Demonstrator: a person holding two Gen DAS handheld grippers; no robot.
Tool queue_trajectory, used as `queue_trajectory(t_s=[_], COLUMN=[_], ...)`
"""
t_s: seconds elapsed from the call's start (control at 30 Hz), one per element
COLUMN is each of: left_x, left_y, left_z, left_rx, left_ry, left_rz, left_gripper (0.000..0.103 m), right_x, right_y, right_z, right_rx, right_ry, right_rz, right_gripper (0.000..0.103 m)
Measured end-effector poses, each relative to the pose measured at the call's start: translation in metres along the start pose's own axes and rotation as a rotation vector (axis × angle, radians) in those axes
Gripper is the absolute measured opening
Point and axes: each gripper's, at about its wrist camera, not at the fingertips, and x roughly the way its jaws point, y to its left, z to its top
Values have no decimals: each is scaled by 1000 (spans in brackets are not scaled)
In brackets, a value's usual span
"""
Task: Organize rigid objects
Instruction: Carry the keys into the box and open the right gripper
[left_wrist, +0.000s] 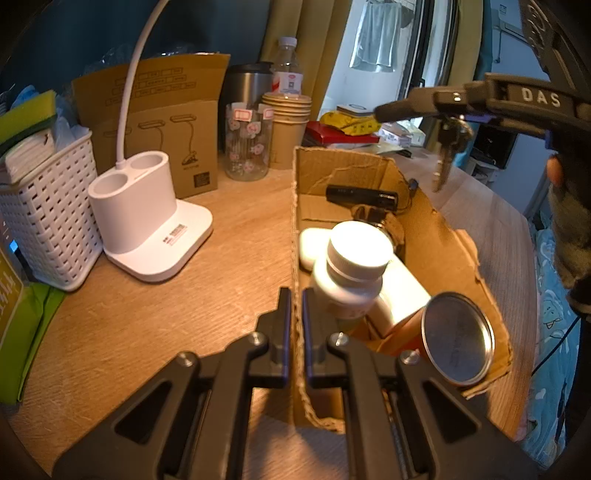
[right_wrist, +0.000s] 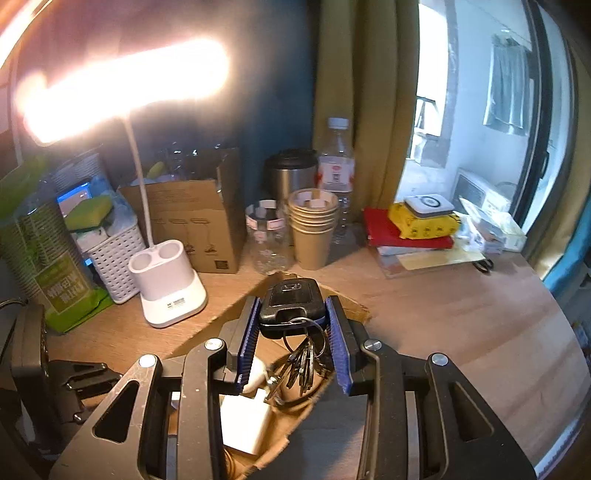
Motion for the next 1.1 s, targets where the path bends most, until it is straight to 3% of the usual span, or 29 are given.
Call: queue_trajectory(t_s=[0.5,1.1], left_x=[0,0], left_y=[0,2], left_z=[0,1], left_rx=[3,5], left_ry=[-1,-2], left_rz=[3,11], left_gripper=[6,6], right_x=[62,89], right_y=[13,26], right_z=[-16,-25], right_rx=[23,-30], right_ry=[155,258], right_rz=[29,15], right_gripper=[38,38])
